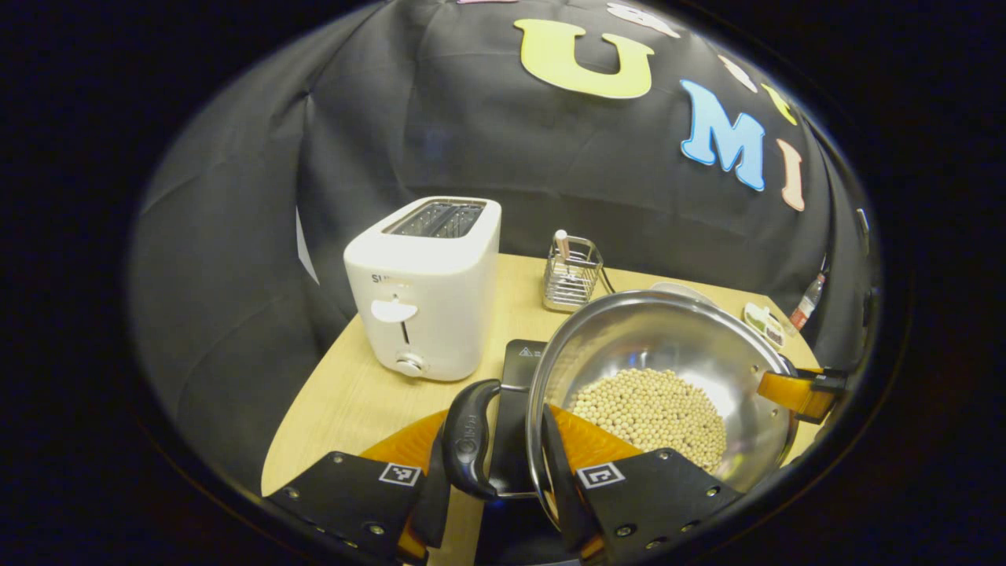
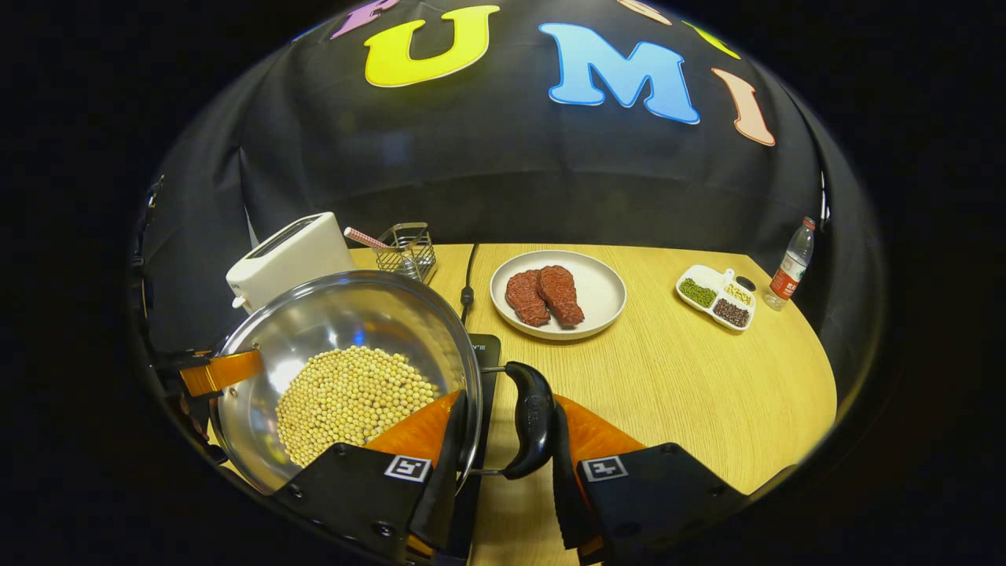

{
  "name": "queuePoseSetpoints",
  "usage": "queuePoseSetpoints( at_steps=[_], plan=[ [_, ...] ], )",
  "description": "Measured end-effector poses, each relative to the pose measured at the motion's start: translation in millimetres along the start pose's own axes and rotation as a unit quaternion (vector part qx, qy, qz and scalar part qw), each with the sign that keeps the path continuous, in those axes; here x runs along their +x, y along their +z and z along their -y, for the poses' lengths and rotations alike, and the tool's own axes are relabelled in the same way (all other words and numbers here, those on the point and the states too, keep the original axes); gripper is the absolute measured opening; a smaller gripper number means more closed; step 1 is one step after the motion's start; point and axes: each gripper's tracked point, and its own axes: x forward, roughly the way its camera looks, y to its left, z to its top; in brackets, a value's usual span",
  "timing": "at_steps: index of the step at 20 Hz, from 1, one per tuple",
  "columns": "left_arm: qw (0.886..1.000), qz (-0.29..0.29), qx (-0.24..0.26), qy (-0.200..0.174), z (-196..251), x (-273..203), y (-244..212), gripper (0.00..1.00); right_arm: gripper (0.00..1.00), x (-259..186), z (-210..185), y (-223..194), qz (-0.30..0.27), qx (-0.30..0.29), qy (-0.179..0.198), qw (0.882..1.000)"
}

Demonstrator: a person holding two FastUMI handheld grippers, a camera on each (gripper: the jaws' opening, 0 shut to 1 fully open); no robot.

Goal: First push the handle of the pot to place it horizontally, then grasp the pot with both hands and set it on the induction cooktop.

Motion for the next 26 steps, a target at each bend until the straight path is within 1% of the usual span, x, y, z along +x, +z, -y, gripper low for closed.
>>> queuePoseSetpoints(
  at_steps=[1, 2, 3, 4, 5, 6, 7, 8, 9, 10, 11, 13, 14, 15, 18, 19, 20, 22, 23, 24, 26],
  plan=[
    [1.0, 0.001, -0.001, -0.001, -2, -1, -2, 0.57, 0.55, 1, 0, 0, 0.001, 0.001, 0.0, 1.0],
    [1.0, 0.002, -0.002, 0.0, -4, -2, -3, 0.6, 0.56, 2, -1, 1, 0.001, 0.0, 0.001, 1.0],
    [1.0, 0.002, -0.001, 0.001, -5, -2, -5, 0.58, 0.57, 2, -1, 2, 0.001, 0.001, 0.002, 1.0],
    [1.0, 0.002, 0.001, 0.007, -7, -2, -6, 0.58, 0.58, 1, -2, 2, 0.003, 0.0, 0.003, 1.0],
    [1.0, -0.003, 0.008, 0.014, -6, 0, -8, 0.58, 0.56, 2, -5, 3, 0.007, -0.002, 0.006, 1.0],
    [1.0, 0.011, 0.018, 0.021, -5, 1, -3, 0.58, 0.6, -2, -8, 9, 0.022, -0.01, 0.014, 1.0],
    [0.999, 0.027, 0.023, 0.026, -8, -3, 4, 0.66, 0.63, -3, -9, 16, 0.04, -0.019, 0.018, 0.999],
    [0.998, 0.046, 0.019, 0.023, -8, -6, 14, 0.67, 0.7, -6, -10, 22, 0.052, -0.024, 0.023, 0.998],
    [0.998, 0.056, 0.015, 0.025, -6, -12, 20, 0.77, 0.81, -11, -8, 24, 0.06, -0.027, 0.022, 0.998],
    [0.998, 0.062, 0.012, 0.03, -6, -17, 25, 0.8, 0.96, -14, -4, 27, 0.066, -0.03, 0.017, 0.997],
    [0.997, 0.069, 0.012, 0.034, -7, -18, 28, 0.82, 0.99, -19, 0, 30, 0.072, -0.033, 0.015, 0.997],
    [0.995, 0.091, 0.01, 0.041, -5, -31, 39, 0.77, 0.96, -32, 10, 40, 0.093, -0.04, 0.008, 0.995],
    [0.994, 0.104, 0.009, 0.043, -3, -40, 46, 0.8, 0.96, -42, 16, 47, 0.106, -0.042, 0.006, 0.993],
    [0.992, 0.118, 0.009, 0.048, -1, -49, 53, 0.8, 0.98, -52, 22, 52, 0.12, -0.043, 0.003, 0.992],
    [0.986, 0.158, 0.017, 0.051, 18, -82, 74, 0.8, 0.99, -88, 45, 73, 0.167, -0.045, -0.006, 0.985],
    [0.984, 0.169, 0.02, 0.05, 27, -94, 79, 0.8, 0.98, -99, 57, 77, 0.181, -0.045, -0.012, 0.982],
    [0.982, 0.181, 0.021, 0.048, 37, -107, 83, 0.77, 0.99, -111, 68, 81, 0.192, -0.044, -0.017, 0.98],
    [0.978, 0.205, 0.023, 0.037, 63, -131, 93, 0.77, 0.97, -136, 92, 84, 0.211, -0.04, -0.028, 0.976],
    [0.976, 0.216, 0.025, 0.032, 78, -142, 96, 0.77, 0.99, -149, 105, 86, 0.222, -0.04, -0.033, 0.974],
    [0.974, 0.225, 0.026, 0.028, 92, -155, 100, 0.77, 0.97, -161, 118, 88, 0.232, -0.041, -0.038, 0.971],
    [0.97, 0.241, 0.024, 0.022, 121, -178, 106, 0.77, 0.98, -187, 144, 88, 0.249, -0.04, -0.046, 0.967]
  ],
)
